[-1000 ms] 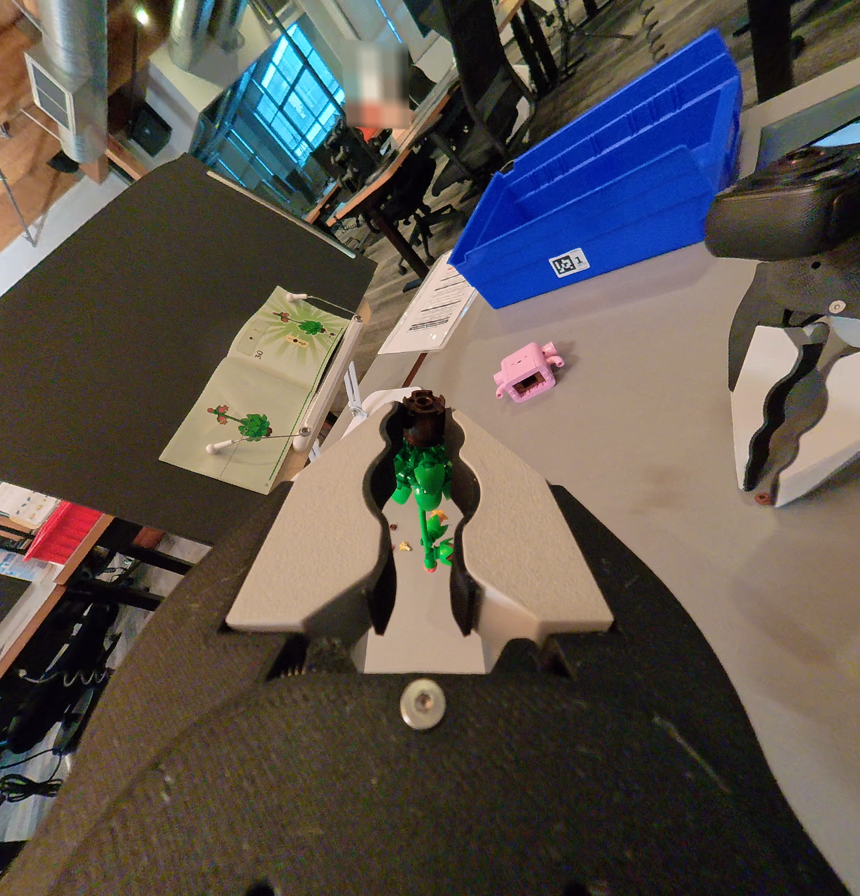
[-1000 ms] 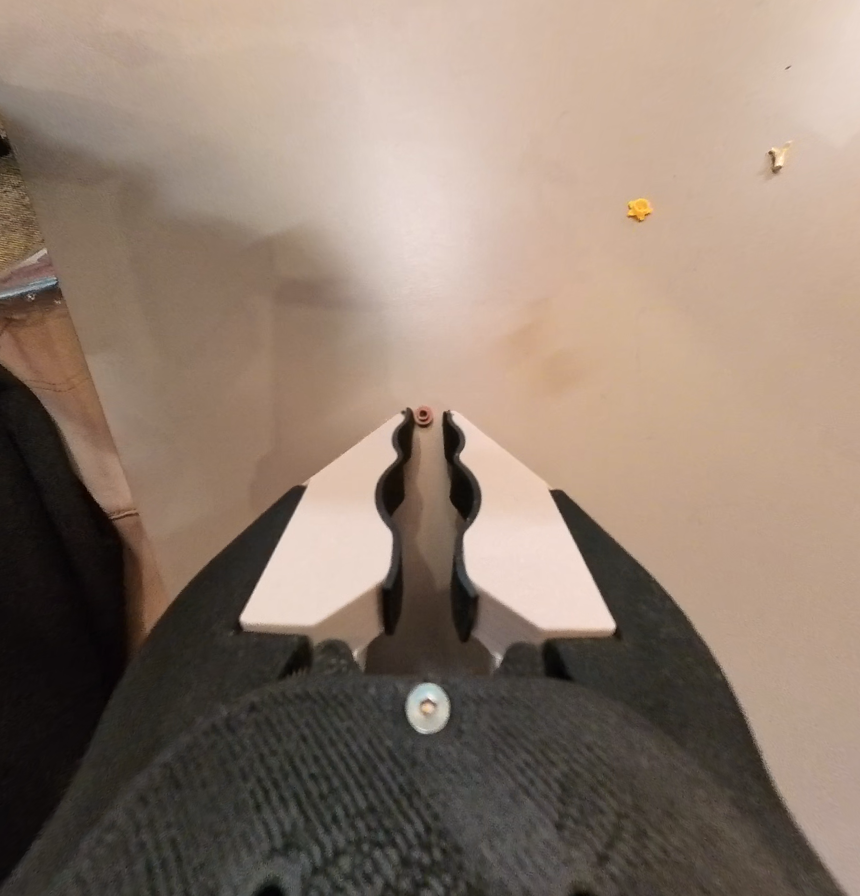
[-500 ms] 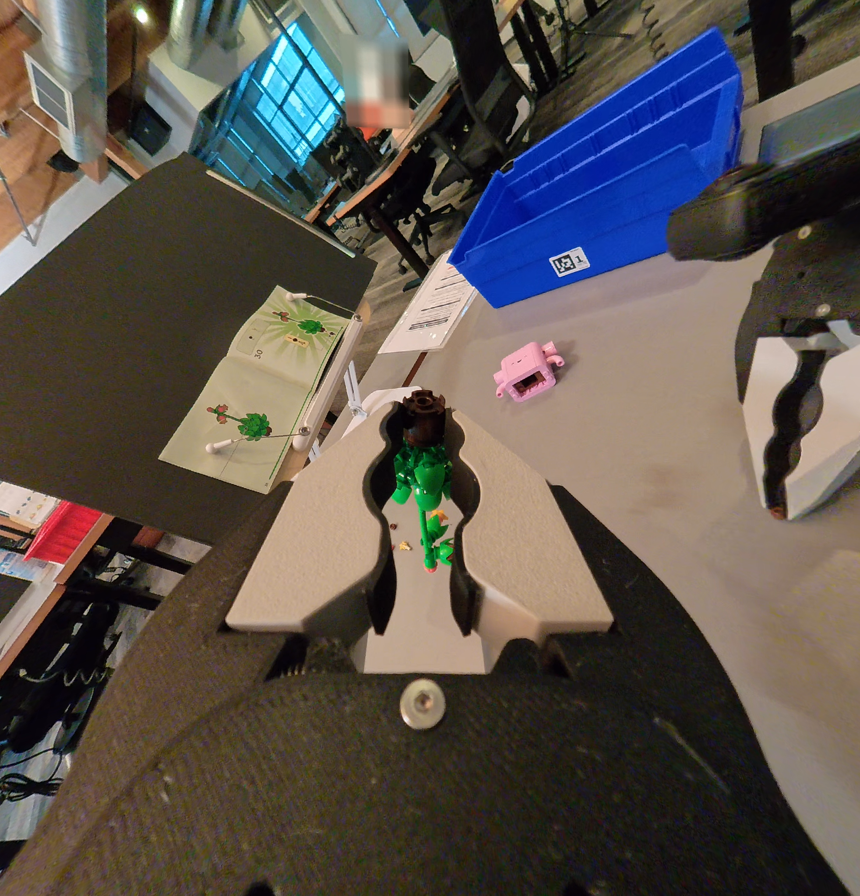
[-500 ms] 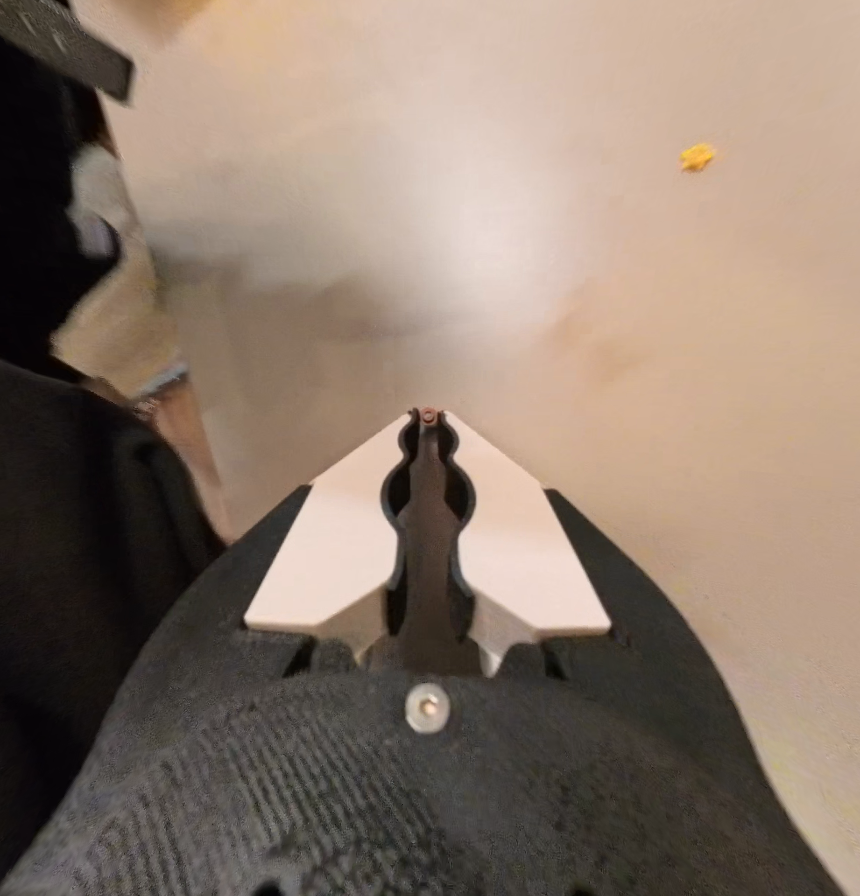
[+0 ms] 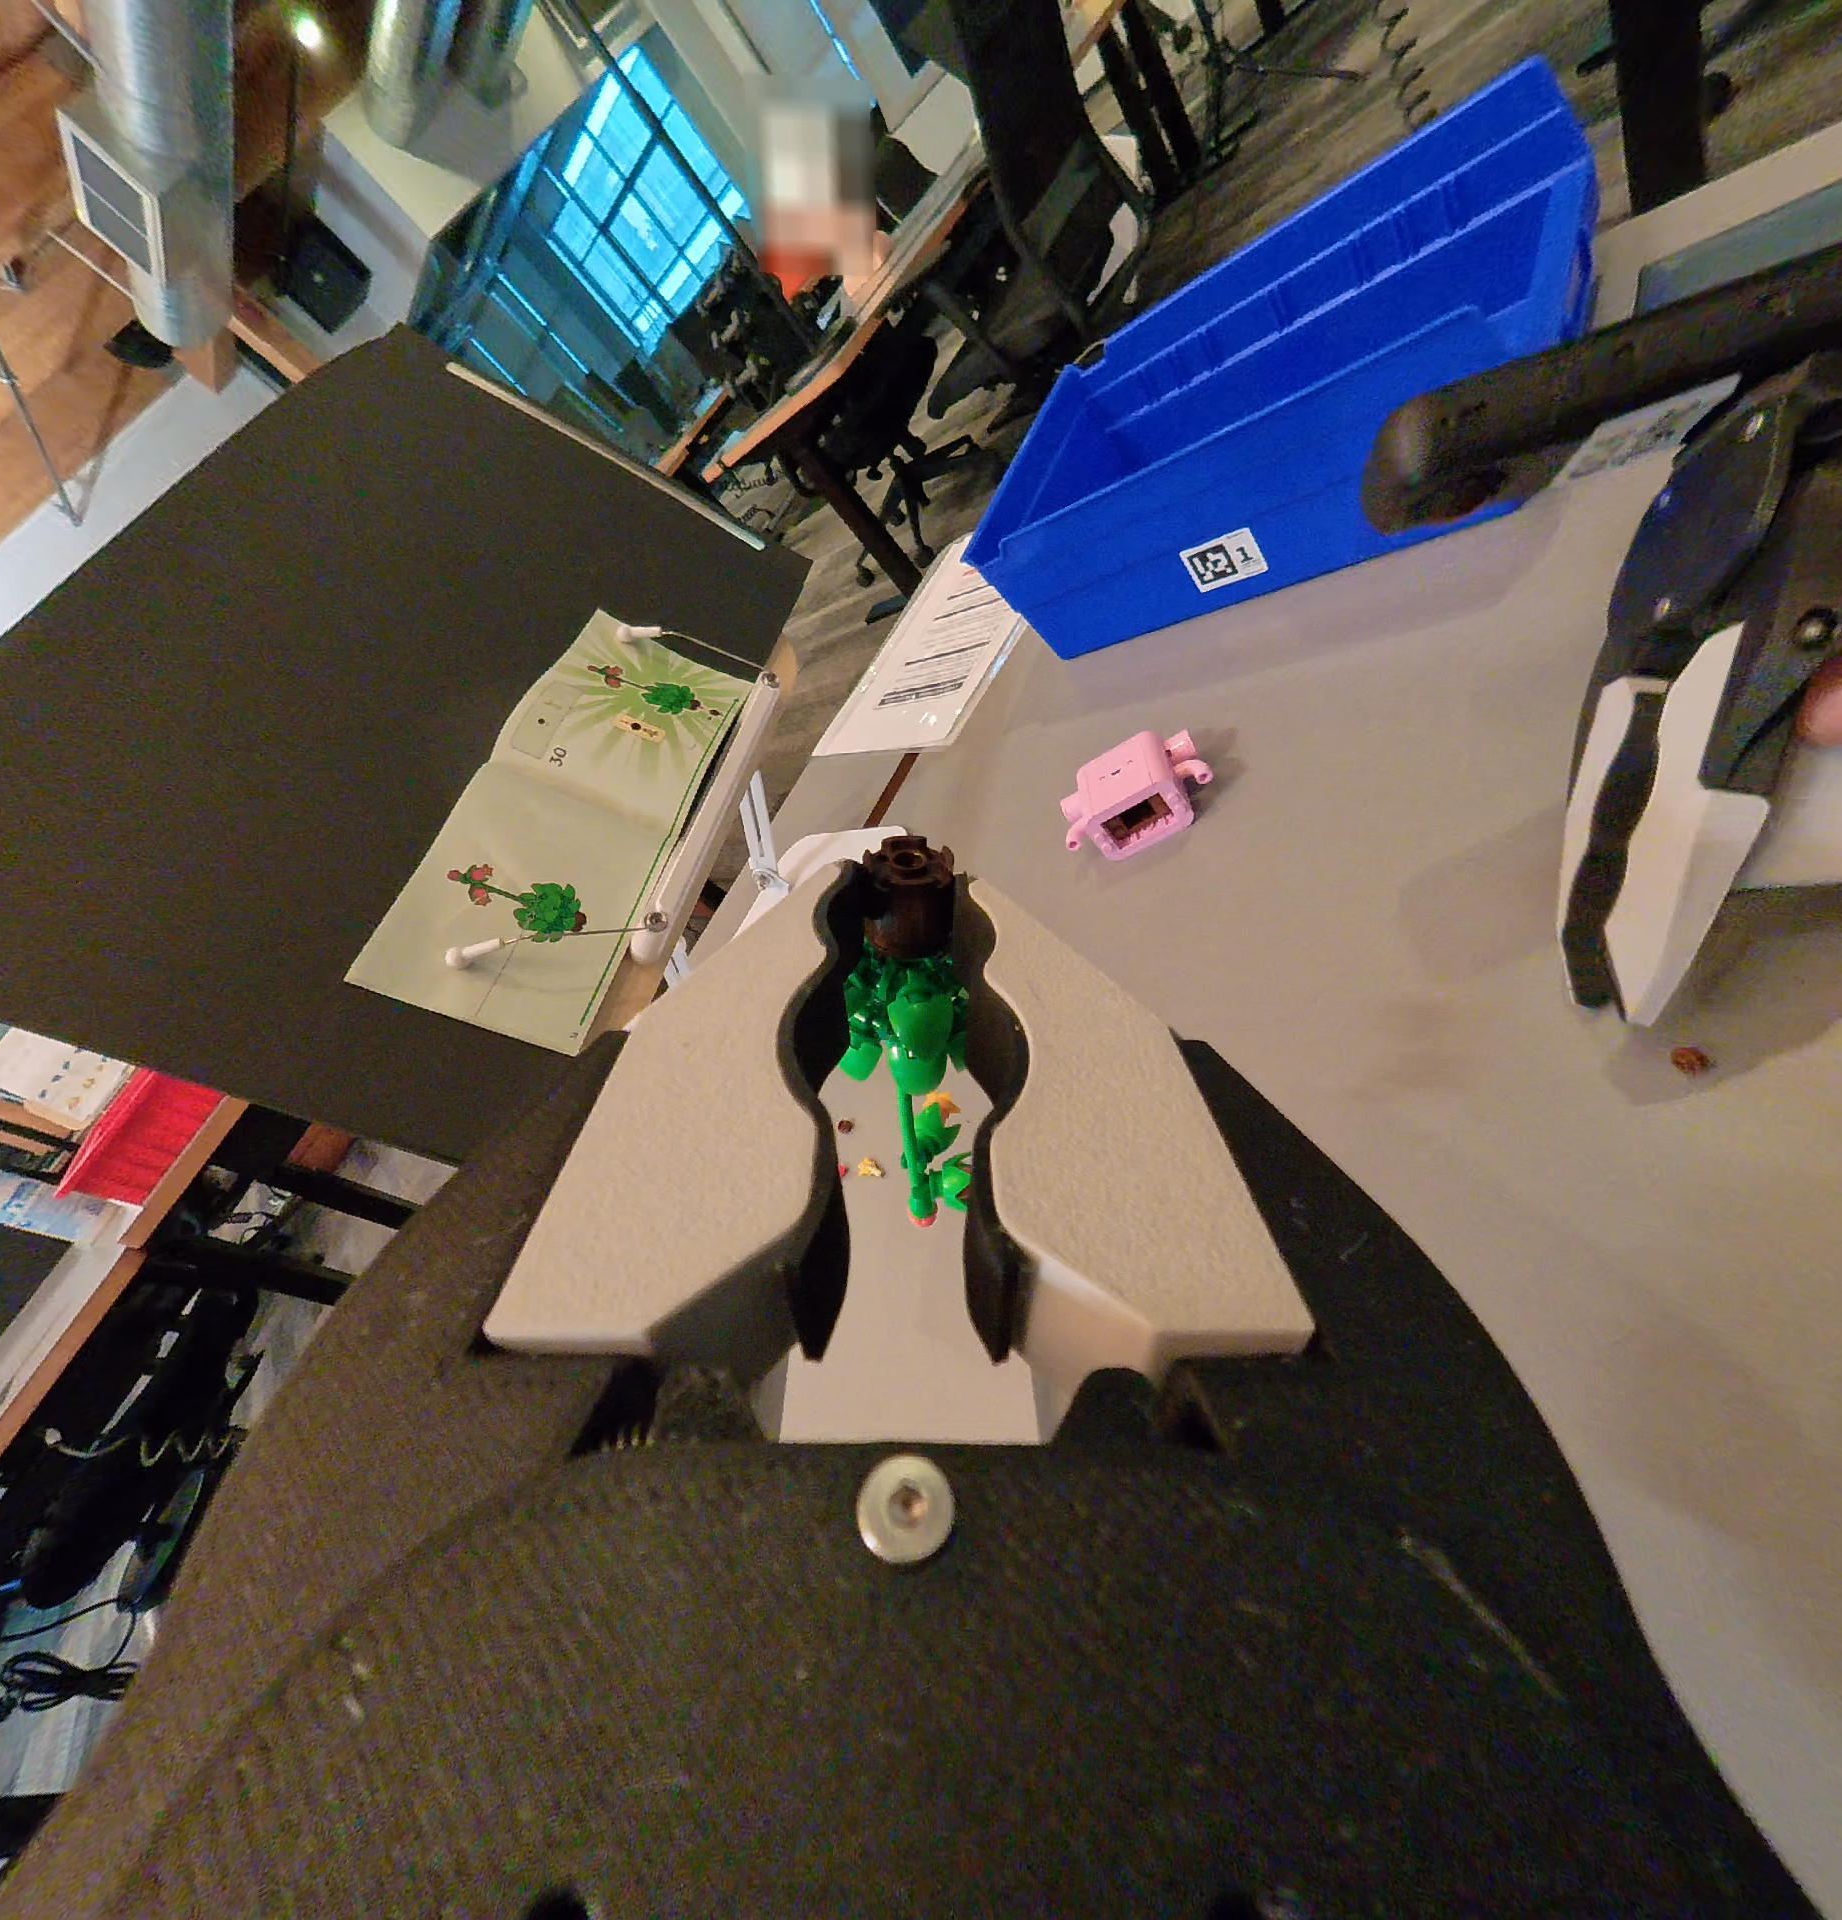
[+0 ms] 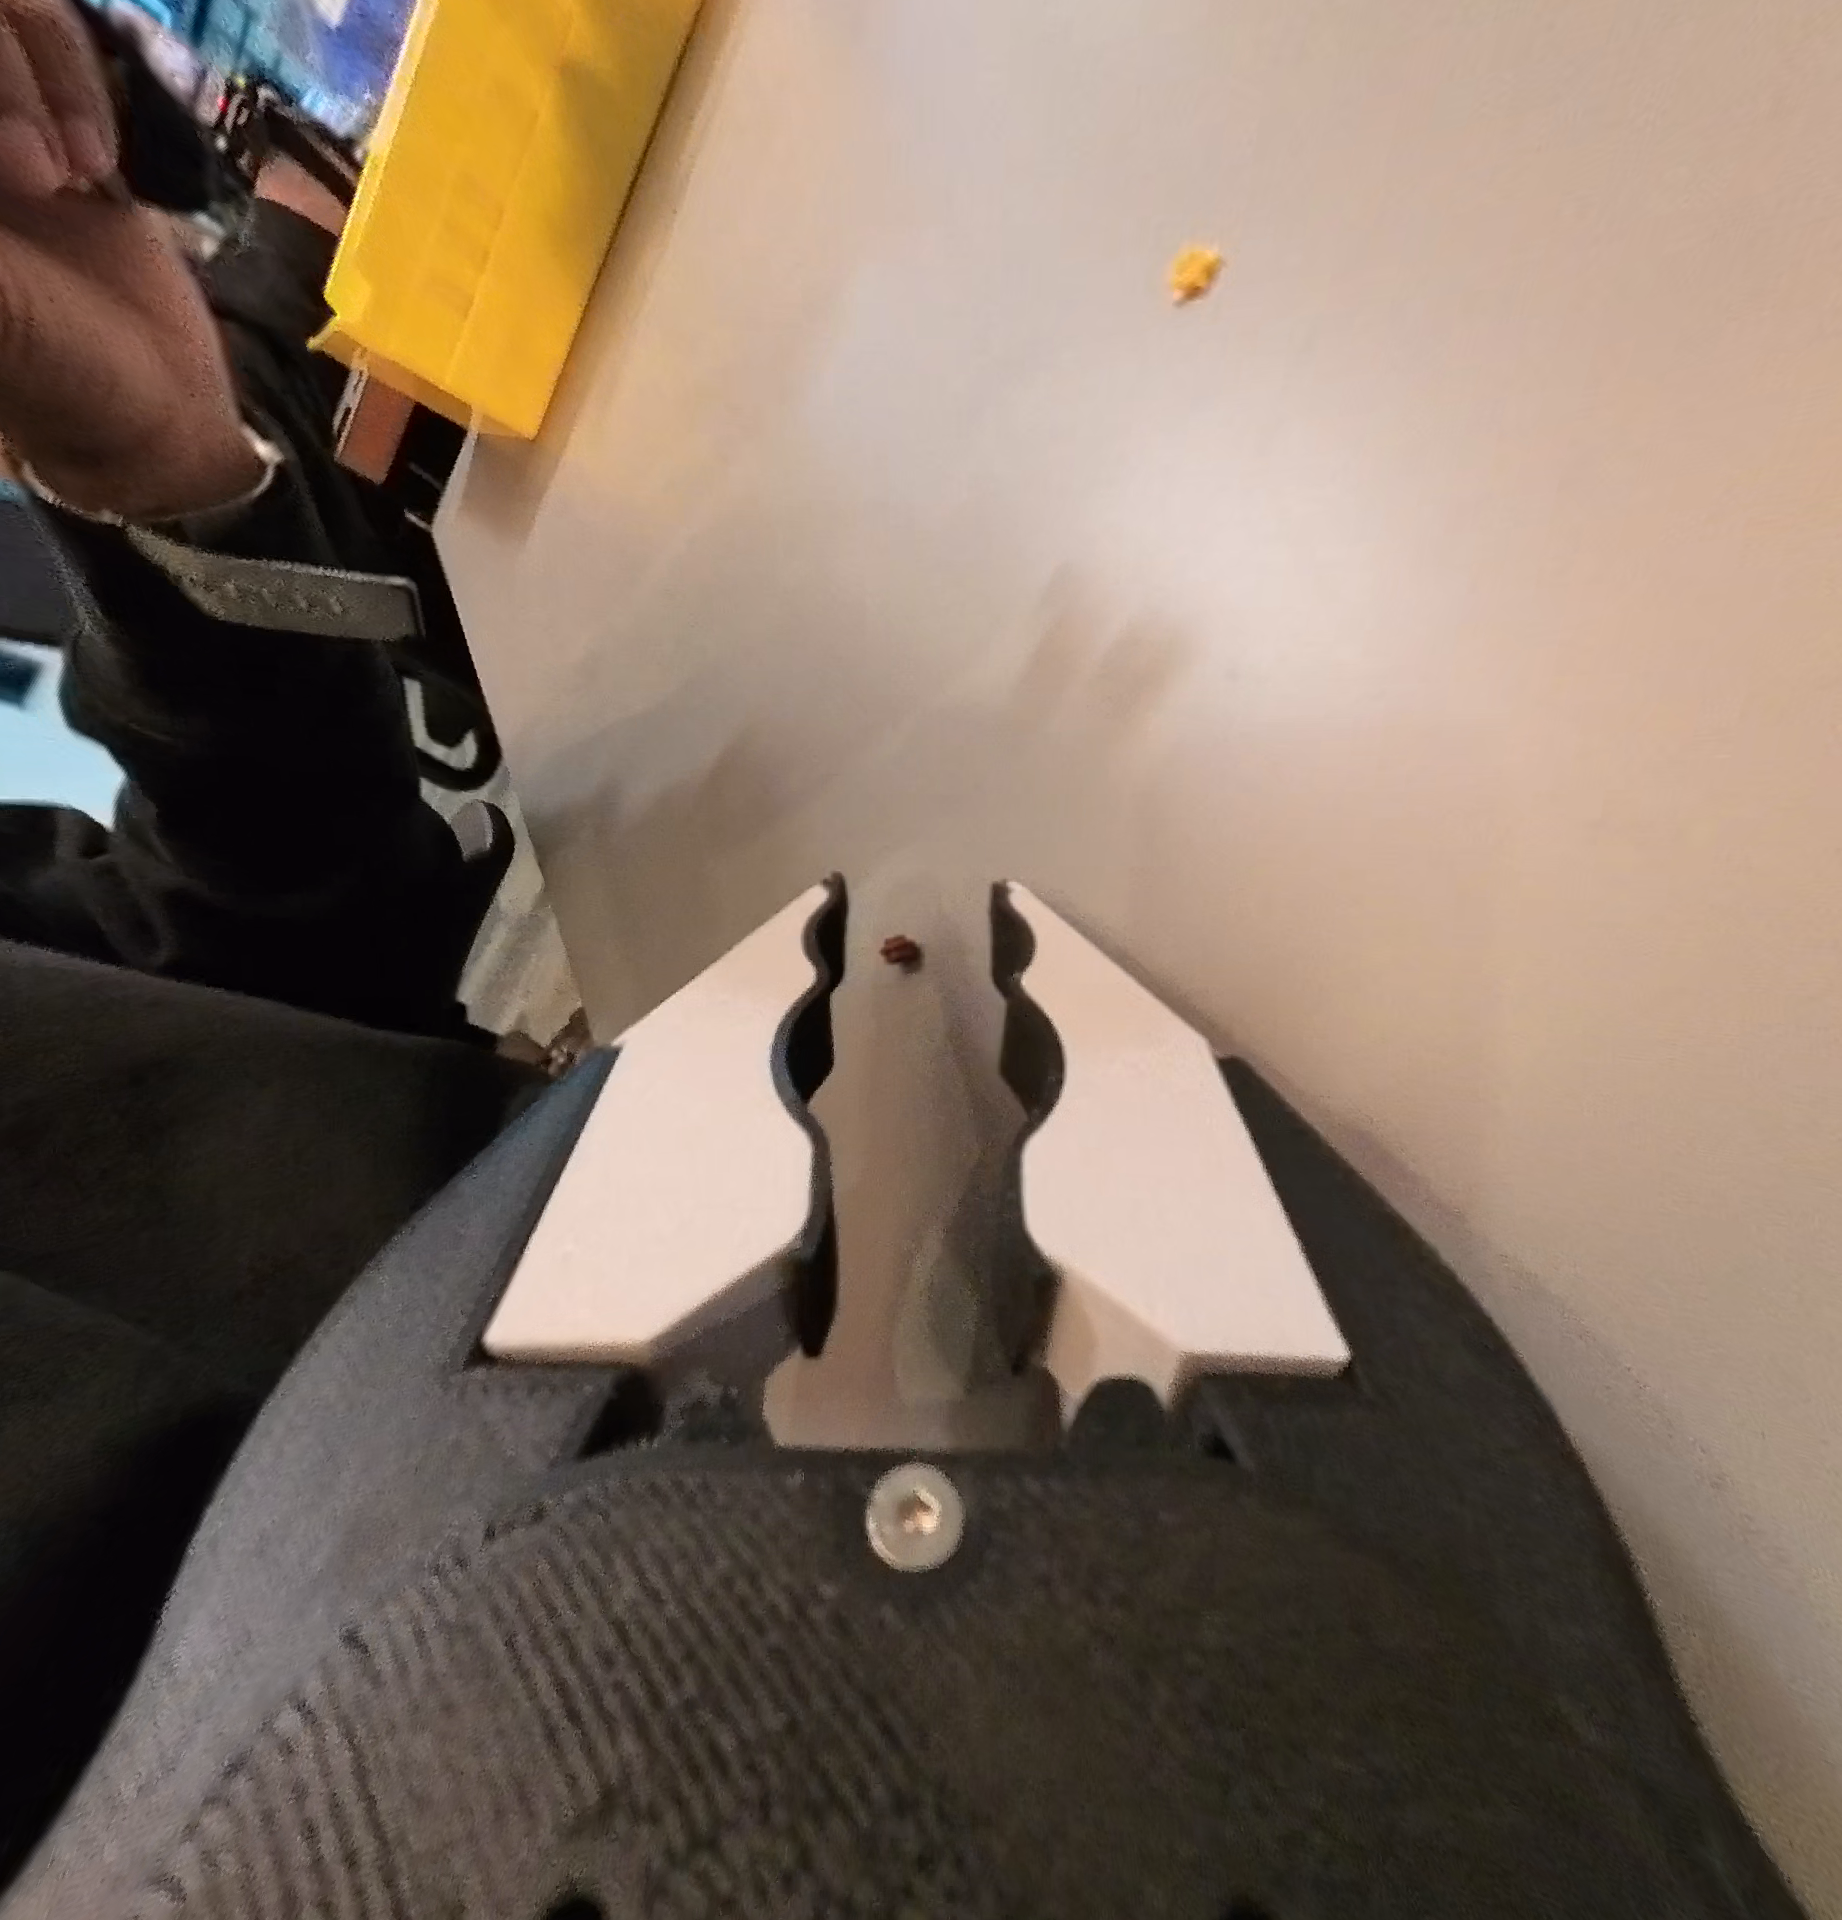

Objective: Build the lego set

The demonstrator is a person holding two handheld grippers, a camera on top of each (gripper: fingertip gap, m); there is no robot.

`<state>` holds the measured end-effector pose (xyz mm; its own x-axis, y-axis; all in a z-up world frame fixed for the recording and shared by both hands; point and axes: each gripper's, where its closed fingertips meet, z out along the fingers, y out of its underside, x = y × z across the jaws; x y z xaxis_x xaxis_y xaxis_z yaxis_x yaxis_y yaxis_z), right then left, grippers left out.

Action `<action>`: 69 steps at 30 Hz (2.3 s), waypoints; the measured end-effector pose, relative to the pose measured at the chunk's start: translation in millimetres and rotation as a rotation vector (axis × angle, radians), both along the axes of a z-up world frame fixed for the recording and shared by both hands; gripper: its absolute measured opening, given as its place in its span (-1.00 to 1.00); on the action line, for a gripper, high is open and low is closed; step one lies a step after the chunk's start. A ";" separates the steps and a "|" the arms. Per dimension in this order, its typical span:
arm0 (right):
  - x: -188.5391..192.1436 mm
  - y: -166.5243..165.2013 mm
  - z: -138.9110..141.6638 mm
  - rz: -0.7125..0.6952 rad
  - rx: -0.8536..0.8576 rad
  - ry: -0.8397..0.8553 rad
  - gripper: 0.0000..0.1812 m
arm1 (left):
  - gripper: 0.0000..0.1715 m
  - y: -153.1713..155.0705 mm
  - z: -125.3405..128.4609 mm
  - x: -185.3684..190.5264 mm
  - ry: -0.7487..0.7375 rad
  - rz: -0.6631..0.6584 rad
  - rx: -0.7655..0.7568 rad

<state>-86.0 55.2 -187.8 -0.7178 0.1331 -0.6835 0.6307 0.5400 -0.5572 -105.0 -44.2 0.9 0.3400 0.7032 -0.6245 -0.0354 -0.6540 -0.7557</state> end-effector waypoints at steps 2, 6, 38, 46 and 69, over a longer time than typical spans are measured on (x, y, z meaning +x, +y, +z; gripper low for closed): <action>1.4 2.8 5.6 0.044 -0.023 0.104 -0.64 | -0.83 -0.3 0.0 -0.1 0.000 0.000 0.001; 10.8 8.2 4.9 0.159 0.022 0.517 -0.66 | -0.83 0.2 -1.6 -0.7 -0.003 -0.002 0.001; 13.4 1.9 -12.4 0.411 0.106 0.919 -0.94 | -0.84 -0.7 -1.2 -0.6 -0.003 0.002 0.000; 8.0 0.4 -12.1 0.211 0.141 0.480 -0.94 | -0.83 -0.2 -2.2 -0.9 -0.006 0.002 -0.003; -49.8 8.7 -9.9 -0.105 0.092 0.154 -0.94 | -0.83 -1.8 -2.0 -0.6 -0.005 0.004 0.001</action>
